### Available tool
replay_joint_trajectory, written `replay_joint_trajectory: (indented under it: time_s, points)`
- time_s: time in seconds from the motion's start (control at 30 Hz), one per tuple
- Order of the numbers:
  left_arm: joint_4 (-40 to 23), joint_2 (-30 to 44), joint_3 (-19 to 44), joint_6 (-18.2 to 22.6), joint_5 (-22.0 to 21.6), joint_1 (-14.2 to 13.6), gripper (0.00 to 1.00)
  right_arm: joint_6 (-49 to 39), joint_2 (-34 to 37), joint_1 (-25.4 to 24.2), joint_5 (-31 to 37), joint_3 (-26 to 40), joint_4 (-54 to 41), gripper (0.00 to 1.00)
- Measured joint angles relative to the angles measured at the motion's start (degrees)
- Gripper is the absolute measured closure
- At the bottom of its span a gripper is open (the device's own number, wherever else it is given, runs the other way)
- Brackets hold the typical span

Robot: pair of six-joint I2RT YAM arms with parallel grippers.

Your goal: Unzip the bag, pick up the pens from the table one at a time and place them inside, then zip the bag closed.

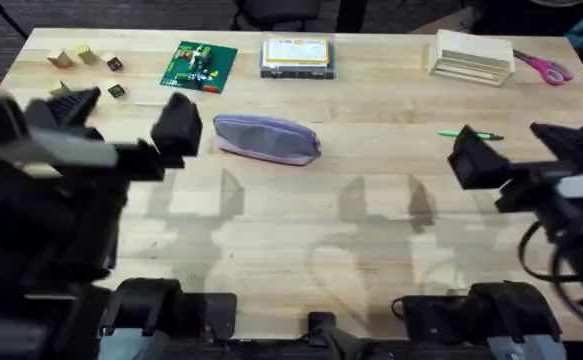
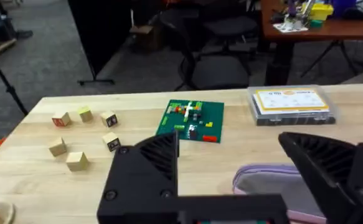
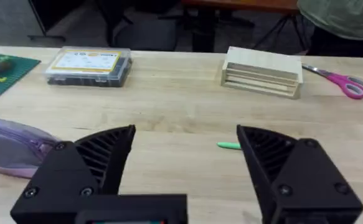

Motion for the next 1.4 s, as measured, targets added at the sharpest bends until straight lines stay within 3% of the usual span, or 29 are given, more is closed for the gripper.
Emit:
replay_joint_trajectory:
  time_s: [0.27, 0.3, 0.47, 0.67, 0.8, 1.07, 1.23, 1.4]
  points:
    - [-7.0, 16.03, 15.98, 1.21, 0.01, 0.0, 0.007, 0.0, 15.87, 0.0, -0.01, 16.44, -10.47, 0.004]
    - [-10.11, 21.73, 21.54, 1.29, 0.2, 0.0, 0.007, 0.01, 22.14, 0.0, -0.02, 22.73, -14.58, 0.004]
    - [-17.55, 30.35, 29.93, 1.46, 0.86, 0.0, 0.007, 0.0, 31.85, 0.0, -0.05, 31.67, -20.47, 0.004]
    - [-22.92, 39.43, 36.47, 1.92, 2.25, 0.0, 0.008, 0.0, 37.85, 0.0, -0.22, 35.34, -22.07, 0.004]
    - [-23.85, 43.86, 38.1, 4.51, 5.23, 0.0, 0.008, 0.0, 38.27, 0.0, -0.22, 35.43, -22.16, 0.004]
    - [-24.13, 50.56, 38.24, 17.86, 14.34, 1.93, 0.01, 0.0, 38.27, 0.0, -0.22, 35.53, -22.16, 0.004]
    - [-24.17, 51.96, 38.24, 29.09, 23.87, 7.28, 0.01, 0.0, 38.27, 0.0, -0.22, 35.56, -22.16, 0.004]
    - [-24.21, 53.65, 38.24, 41.58, 35.71, 14.36, 0.01, 0.0, 38.27, 0.0, -0.22, 35.56, -22.23, 0.004]
